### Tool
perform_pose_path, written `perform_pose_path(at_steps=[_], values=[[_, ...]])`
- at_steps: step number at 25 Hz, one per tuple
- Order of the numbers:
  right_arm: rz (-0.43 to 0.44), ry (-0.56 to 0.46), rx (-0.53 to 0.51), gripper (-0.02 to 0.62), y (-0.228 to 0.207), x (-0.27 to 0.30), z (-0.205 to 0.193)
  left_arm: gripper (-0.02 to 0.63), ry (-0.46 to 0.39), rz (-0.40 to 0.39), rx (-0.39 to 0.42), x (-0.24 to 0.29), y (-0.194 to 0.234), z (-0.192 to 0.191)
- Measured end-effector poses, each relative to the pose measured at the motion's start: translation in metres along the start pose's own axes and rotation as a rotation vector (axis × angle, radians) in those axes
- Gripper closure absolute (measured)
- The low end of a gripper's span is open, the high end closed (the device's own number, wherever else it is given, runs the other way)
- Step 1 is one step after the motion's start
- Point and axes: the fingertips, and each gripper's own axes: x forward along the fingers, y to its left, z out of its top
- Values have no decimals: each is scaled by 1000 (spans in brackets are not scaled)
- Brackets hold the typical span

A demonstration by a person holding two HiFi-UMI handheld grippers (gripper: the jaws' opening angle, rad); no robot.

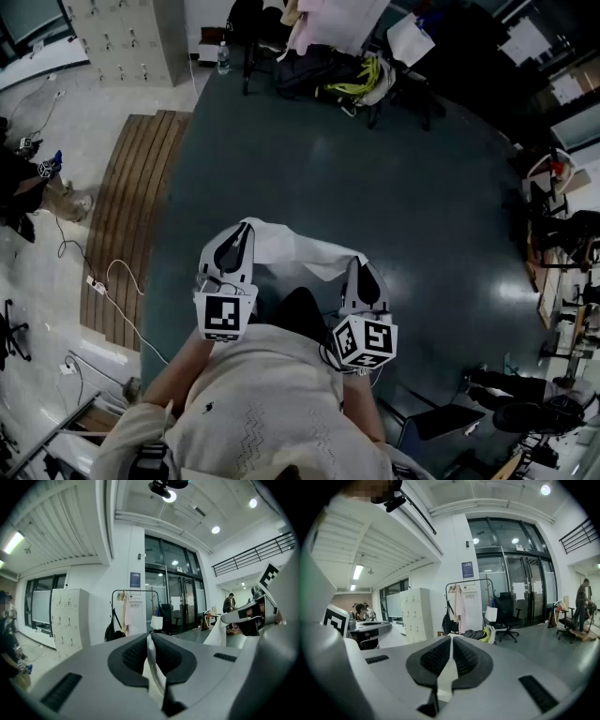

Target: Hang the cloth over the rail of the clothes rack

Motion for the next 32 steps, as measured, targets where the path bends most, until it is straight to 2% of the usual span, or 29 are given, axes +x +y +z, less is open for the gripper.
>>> perform_pose_path(at_steps=[7,14,20,23,28,32], values=[[22,8,-5,572,2,23,11,581,12,32,-5,14,18,5],[48,41,31,572,-19,59,2,581,64,46,13,49,17,-4],[80,62,60,572,-53,115,5,581,102,72,29,102,16,-7],[100,71,76,572,-67,145,7,581,88,92,26,134,17,-4],[150,89,92,572,-99,198,22,581,137,118,47,188,14,6],[216,90,111,572,-118,242,44,581,133,170,7,219,17,25]])
